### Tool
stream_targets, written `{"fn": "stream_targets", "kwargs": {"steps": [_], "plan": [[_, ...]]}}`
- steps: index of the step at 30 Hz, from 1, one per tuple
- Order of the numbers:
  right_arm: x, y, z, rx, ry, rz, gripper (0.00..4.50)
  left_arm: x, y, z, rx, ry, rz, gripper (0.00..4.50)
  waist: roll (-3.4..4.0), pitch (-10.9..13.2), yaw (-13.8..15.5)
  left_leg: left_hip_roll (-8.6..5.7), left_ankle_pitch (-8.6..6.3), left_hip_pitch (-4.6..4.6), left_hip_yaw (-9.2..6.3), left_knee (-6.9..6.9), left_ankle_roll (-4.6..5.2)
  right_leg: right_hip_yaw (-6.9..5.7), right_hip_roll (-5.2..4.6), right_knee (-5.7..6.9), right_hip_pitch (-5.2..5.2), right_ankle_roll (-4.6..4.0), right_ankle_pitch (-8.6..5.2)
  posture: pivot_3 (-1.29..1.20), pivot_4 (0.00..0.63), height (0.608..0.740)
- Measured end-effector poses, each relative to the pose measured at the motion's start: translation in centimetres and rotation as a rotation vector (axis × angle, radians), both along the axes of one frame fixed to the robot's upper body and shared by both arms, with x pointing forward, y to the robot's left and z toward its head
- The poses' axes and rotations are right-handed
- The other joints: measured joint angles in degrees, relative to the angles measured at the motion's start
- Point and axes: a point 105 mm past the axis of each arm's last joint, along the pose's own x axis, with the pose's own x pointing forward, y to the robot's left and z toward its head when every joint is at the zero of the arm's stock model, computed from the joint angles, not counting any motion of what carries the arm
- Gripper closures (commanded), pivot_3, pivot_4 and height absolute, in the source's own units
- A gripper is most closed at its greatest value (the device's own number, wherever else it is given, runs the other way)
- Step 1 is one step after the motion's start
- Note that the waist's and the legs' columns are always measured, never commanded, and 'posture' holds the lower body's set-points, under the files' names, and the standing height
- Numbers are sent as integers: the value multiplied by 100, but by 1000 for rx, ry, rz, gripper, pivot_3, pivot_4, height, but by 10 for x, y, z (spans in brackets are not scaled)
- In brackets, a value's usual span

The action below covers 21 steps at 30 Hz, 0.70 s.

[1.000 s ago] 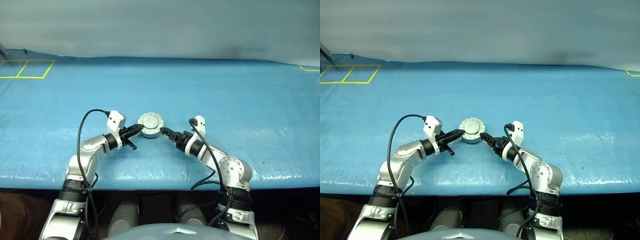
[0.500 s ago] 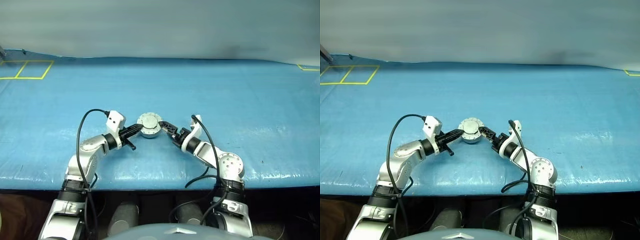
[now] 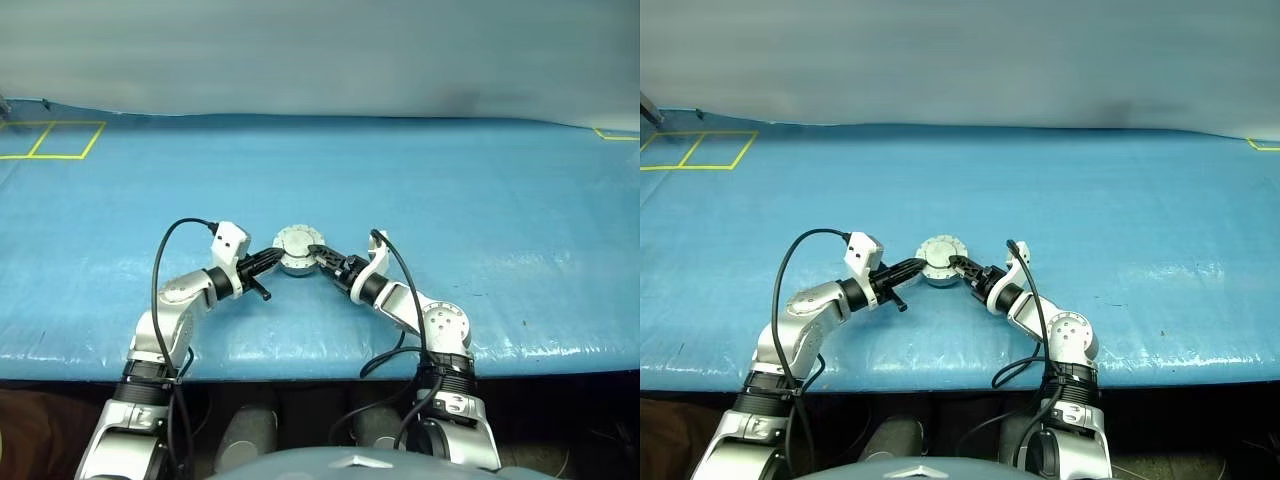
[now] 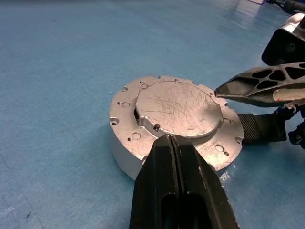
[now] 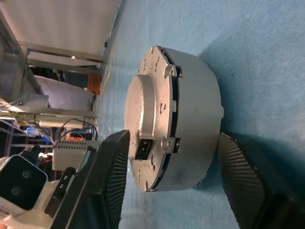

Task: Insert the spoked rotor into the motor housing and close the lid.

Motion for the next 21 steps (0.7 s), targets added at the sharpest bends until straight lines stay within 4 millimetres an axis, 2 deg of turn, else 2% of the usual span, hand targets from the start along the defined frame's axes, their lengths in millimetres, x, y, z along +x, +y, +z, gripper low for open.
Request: {"fn": "stream_targets", "kwargs": {"steps": [4,5,15,19,21], "plan": [[1,0,3,30,-8,-11,3241,-1,4,-3,20,3,12,4500,5,3,0,0,0,-2,0,-1,0,-1,0,-1,-2,-1,-1,0,150,740],[2,0,6,42,-16,-10,3331,0,5,-3,27,3,14,4500,9,2,0,-1,0,0,0,-2,0,0,0,-2,0,-1,0,0,150,740],[4,0,6,33,-10,-28,3331,0,4,-3,11,5,22,4500,9,2,0,0,0,-1,0,-1,0,0,0,-2,-1,-1,-1,0,150,740],[5,-2,7,54,-3,-47,3331,2,-1,5,-160,29,61,4500,9,4,5,-1,0,-7,-3,-1,0,-2,-1,-6,-2,0,-1,0,150,740],[6,-4,8,71,10,-64,3331,5,-3,18,-309,32,93,4500,8,4,1,-1,0,-12,-4,-2,0,-3,-1,-7,-6,0,0,0,150,740]]}}
